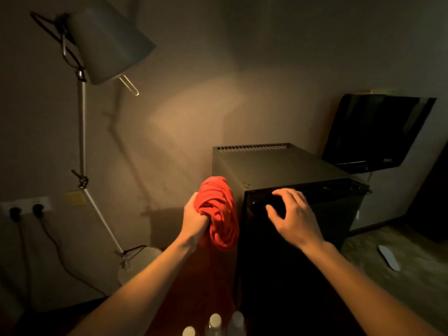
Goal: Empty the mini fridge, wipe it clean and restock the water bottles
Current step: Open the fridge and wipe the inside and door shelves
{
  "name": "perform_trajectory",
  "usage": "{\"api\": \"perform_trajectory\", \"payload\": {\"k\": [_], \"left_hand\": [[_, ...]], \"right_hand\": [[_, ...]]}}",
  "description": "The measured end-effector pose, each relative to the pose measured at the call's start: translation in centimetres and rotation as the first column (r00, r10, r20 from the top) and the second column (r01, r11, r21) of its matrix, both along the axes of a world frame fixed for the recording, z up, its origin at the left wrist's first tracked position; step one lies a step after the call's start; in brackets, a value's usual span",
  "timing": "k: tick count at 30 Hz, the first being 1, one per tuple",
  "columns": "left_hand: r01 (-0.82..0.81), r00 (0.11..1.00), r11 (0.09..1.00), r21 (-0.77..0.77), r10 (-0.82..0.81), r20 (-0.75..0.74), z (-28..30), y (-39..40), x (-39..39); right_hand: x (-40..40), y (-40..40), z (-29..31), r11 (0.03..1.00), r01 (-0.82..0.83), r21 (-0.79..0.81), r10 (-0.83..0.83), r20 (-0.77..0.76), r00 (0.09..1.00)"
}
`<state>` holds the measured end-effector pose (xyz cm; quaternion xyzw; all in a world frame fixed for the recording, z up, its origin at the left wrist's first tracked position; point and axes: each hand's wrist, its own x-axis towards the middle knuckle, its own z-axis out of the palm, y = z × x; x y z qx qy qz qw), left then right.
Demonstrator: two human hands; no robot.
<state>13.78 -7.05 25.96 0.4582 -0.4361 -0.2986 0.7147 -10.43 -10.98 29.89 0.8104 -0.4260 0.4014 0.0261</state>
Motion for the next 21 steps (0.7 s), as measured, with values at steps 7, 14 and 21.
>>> {"api": "perform_trajectory", "payload": {"k": [7, 14, 21], "left_hand": [[-0.007, 0.984, 0.999, 0.036, 0.000, 0.177, -1.7, -3.4, -1.0], [-0.102, 0.983, 0.994, 0.023, 0.097, 0.158, -1.4, -3.5, -2.7], [-0.142, 0.959, 0.990, 0.025, 0.131, 0.253, -0.3, -0.3, -3.8]], "right_hand": [[0.3, -4.3, -2.0, 0.965, -0.044, -0.259, 0.002, -0.160, 0.987], [0.1, -6.0, -2.5, 0.924, -0.168, -0.345, 0.131, -0.126, 0.983], [-0.6, -4.4, -2.3, 0.965, -0.144, -0.220, 0.113, -0.148, 0.983]]}}
